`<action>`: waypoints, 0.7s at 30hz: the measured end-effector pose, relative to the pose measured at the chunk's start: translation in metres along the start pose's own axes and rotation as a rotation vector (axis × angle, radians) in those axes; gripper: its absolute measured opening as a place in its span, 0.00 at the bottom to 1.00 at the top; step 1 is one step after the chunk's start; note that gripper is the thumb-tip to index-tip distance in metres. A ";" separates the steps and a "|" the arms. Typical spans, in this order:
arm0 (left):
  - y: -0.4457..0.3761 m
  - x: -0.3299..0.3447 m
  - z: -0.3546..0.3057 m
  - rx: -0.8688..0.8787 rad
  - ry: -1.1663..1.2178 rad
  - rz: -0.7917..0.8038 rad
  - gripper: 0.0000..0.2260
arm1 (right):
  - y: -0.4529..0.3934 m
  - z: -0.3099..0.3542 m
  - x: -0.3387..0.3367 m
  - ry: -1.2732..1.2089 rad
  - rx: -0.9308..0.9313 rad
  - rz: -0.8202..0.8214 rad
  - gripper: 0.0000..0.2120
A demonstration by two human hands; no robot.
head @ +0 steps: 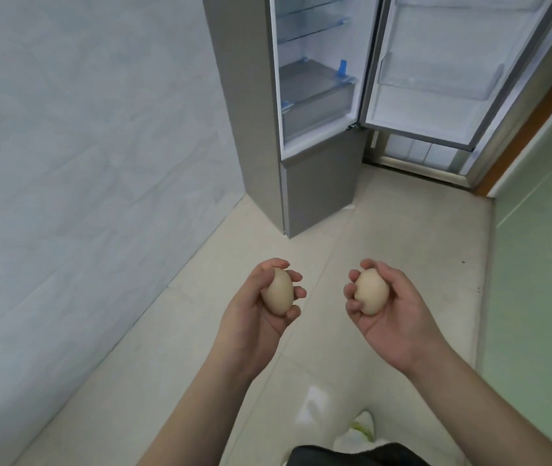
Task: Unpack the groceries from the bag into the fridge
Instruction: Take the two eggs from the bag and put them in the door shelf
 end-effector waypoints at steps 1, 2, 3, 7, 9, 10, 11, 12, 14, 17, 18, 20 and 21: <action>-0.010 0.008 0.003 0.003 -0.011 -0.001 0.10 | -0.006 0.010 -0.003 -0.006 0.000 0.007 0.06; -0.020 0.017 0.006 0.008 -0.018 -0.005 0.10 | -0.011 0.022 -0.005 -0.005 0.001 0.011 0.06; -0.030 0.027 0.010 0.011 -0.020 -0.010 0.10 | -0.015 0.034 -0.008 0.001 0.002 0.008 0.06; -0.072 0.076 0.027 0.010 -0.032 0.014 0.09 | -0.026 0.091 -0.019 0.002 -0.025 0.010 0.08; -0.090 0.100 0.033 0.005 -0.047 0.031 0.09 | -0.030 0.121 -0.025 -0.027 -0.049 0.023 0.08; -0.099 0.111 0.035 0.006 -0.047 0.038 0.09 | -0.032 0.134 -0.027 -0.038 -0.056 0.031 0.09; -0.107 0.121 0.037 0.007 -0.044 0.043 0.09 | -0.035 0.146 -0.028 -0.043 -0.059 0.036 0.09; -0.116 0.129 0.039 0.007 -0.040 0.045 0.08 | -0.038 0.156 -0.029 -0.045 -0.057 0.040 0.09; -0.132 0.142 0.043 0.006 -0.033 0.040 0.07 | -0.048 0.173 -0.029 -0.042 -0.052 0.045 0.10; -0.156 0.153 0.047 -0.001 -0.025 0.036 0.07 | -0.066 0.192 -0.025 -0.039 -0.048 0.057 0.09; -0.164 0.155 0.048 -0.004 -0.027 0.036 0.07 | -0.073 0.197 -0.023 -0.034 -0.046 0.061 0.09; -0.182 0.154 0.046 -0.006 -0.032 0.032 0.08 | -0.087 0.206 -0.014 -0.019 -0.038 0.063 0.09; -0.191 0.153 0.045 -0.009 -0.033 0.028 0.08 | -0.095 0.210 -0.010 -0.012 -0.035 0.064 0.09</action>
Point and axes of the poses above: each hand's wrist, its own y-axis away from the middle knuckle, its own x-axis out of the palm, z = x × y, the point moved 4 cm from there along -y, towards the middle knuckle, and after that the axes turned 11 degrees about x, right-handed, at the moved point
